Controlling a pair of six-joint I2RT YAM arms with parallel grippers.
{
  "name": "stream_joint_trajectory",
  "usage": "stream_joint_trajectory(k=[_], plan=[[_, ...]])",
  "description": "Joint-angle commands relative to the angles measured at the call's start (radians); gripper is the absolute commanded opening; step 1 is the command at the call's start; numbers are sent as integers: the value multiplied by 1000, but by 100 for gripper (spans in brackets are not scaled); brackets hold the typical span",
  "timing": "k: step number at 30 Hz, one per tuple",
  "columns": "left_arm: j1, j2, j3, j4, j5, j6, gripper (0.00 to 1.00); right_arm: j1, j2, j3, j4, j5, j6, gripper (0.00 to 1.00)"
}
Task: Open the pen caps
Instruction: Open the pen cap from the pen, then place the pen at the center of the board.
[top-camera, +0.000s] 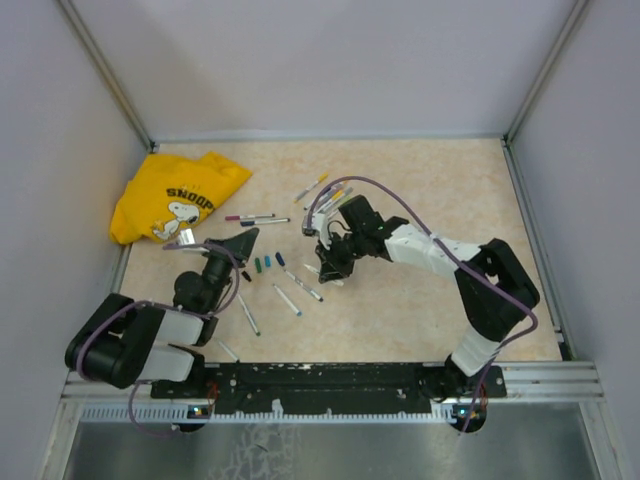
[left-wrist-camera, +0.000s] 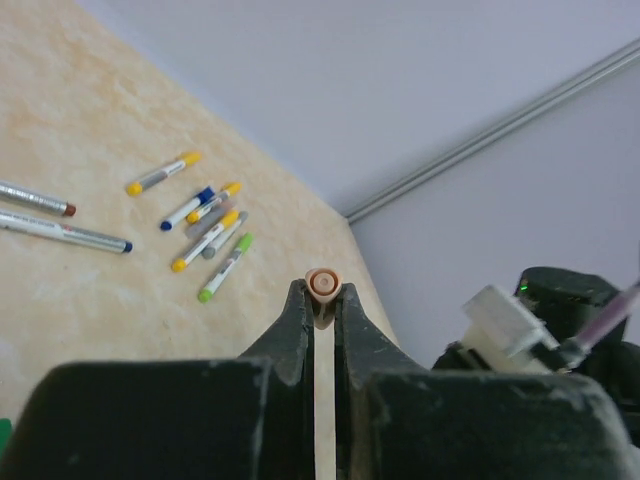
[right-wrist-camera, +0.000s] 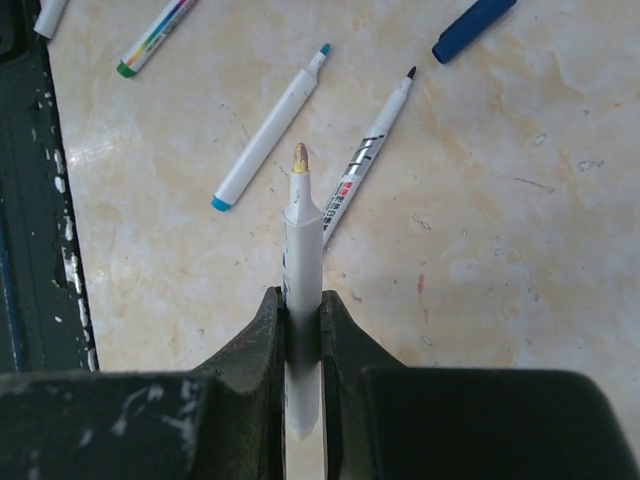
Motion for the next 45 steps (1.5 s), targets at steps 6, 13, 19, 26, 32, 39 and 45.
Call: stream_joint_trajectory(k=[6,13,19,26,32,39,45], plan=[[38,-422,41,-470,174,217,0,24,85,45,29,252,62,0],[38,-792,112,-1070,145,455,0,24,101,48,74,338,153,0],[38,-920,59,-1142,97,474,0,31,122,57,103,408,237,0],[38,-903,52,-1141,115,462,0,31,136,66,108,426,276,0],[38,-895,46,-1141,124,448,0,33,156,79,93,407,287,0],[38,-904,38,-1146,129,441,0,35,185,94,79,418,293,2],[37,-915,32,-1149,129,438,0,41,195,100,74,430,296,3]])
